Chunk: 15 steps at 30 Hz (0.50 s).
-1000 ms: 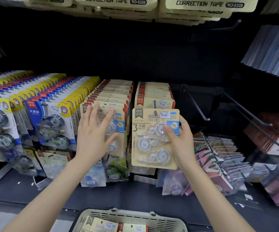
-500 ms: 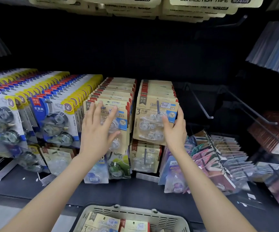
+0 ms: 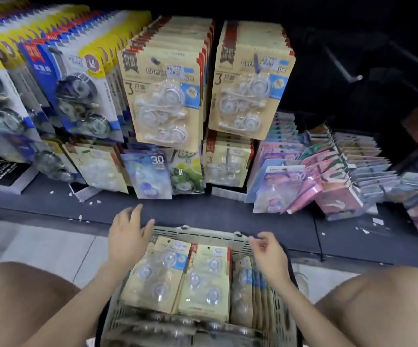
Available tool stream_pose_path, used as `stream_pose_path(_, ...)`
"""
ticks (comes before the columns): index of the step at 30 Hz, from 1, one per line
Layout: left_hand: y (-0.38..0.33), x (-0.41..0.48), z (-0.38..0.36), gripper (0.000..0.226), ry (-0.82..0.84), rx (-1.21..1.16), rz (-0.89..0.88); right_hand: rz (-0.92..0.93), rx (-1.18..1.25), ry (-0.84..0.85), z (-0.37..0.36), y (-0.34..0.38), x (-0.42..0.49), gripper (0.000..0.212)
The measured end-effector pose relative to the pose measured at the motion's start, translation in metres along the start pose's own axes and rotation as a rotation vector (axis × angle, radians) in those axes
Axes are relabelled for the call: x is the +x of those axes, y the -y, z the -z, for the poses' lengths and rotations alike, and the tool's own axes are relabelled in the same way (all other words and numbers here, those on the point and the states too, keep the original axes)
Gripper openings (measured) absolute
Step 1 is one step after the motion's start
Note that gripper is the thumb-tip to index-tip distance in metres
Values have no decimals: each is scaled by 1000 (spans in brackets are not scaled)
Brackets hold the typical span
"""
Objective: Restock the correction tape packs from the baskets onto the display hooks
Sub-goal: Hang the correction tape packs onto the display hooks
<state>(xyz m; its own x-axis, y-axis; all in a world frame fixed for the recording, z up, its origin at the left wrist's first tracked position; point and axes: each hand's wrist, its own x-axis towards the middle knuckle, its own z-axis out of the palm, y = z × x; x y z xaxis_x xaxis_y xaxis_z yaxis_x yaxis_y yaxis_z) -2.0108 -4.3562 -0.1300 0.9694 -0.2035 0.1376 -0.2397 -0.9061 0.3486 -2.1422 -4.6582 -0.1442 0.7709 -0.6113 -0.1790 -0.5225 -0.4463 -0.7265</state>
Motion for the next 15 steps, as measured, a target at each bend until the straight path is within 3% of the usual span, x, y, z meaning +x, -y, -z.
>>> stream_pose_path(3, 33, -32, -40, 55, 161, 23, 199, -80, -173, 112, -32, -34, -21, 27)
stream_pose_path(7, 57, -64, -62, 65, 338, 40, 391, -39, -576, -37, -41, -75, -35, 38)
stream_pose_path(9, 57, -64, -65, 73, 363, 52, 398, -23, -626, -143, -33, -74, -37, 48)
stream_pose_path(12, 54, -65, -66, 74, 384, 67, 383, 45, -696, -281, -24, -82, -32, 46)
stream_pose_path(15, 47, -66, -73, 75, 402, 87, 348, -74, -589, -261, -8, -100, -23, 50)
